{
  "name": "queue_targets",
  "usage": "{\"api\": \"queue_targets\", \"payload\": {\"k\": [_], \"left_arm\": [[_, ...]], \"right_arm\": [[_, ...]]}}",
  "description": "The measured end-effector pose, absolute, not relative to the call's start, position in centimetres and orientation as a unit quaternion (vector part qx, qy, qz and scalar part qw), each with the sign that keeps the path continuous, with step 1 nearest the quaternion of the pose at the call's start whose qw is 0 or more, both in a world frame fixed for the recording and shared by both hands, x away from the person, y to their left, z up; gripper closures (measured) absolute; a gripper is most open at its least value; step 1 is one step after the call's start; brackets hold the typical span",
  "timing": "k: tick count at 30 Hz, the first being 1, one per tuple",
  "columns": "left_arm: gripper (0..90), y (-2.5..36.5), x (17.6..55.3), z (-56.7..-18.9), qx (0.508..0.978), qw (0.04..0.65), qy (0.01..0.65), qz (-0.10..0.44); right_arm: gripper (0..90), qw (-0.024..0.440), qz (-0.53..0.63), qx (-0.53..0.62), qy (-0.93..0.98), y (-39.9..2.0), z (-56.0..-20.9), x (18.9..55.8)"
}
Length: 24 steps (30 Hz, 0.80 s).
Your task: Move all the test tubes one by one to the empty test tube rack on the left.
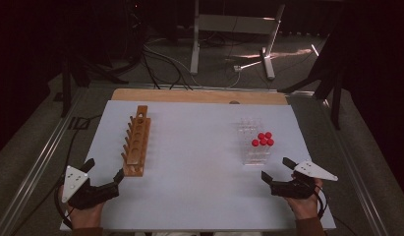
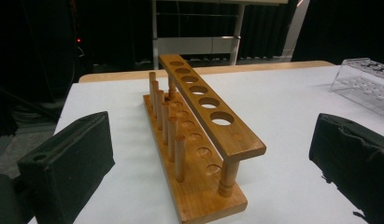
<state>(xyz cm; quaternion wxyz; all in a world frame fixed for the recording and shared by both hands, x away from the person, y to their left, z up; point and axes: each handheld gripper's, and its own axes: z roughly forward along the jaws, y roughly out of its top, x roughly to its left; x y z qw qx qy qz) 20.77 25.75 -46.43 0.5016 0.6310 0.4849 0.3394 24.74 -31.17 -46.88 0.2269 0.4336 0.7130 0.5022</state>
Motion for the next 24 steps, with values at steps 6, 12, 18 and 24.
{"api": "queue_targets", "payload": {"k": [6, 12, 18, 24], "left_arm": [[0.6, 25.8, 20.7, -46.5, 0.628, 0.496, 0.488, 0.347], [0.6, 25.8, 20.7, -46.6, 0.628, 0.492, 0.493, 0.346], [0.6, 25.6, 20.8, -46.8, 0.632, 0.489, 0.492, 0.347], [0.6, 25.8, 20.8, -46.9, 0.63, 0.488, 0.496, 0.345]], "right_arm": [[4.8, 0.229, 0.517, 0.432, 0.703, -31.6, -46.3, 24.5], [7.7, 0.245, 0.52, 0.42, 0.703, -31.5, -45.3, 24.7], [14.6, 0.254, 0.517, 0.408, 0.709, -31.3, -45.1, 25.9], [25.4, 0.25, 0.516, 0.416, 0.706, -31.6, -46.0, 28.1]]}}
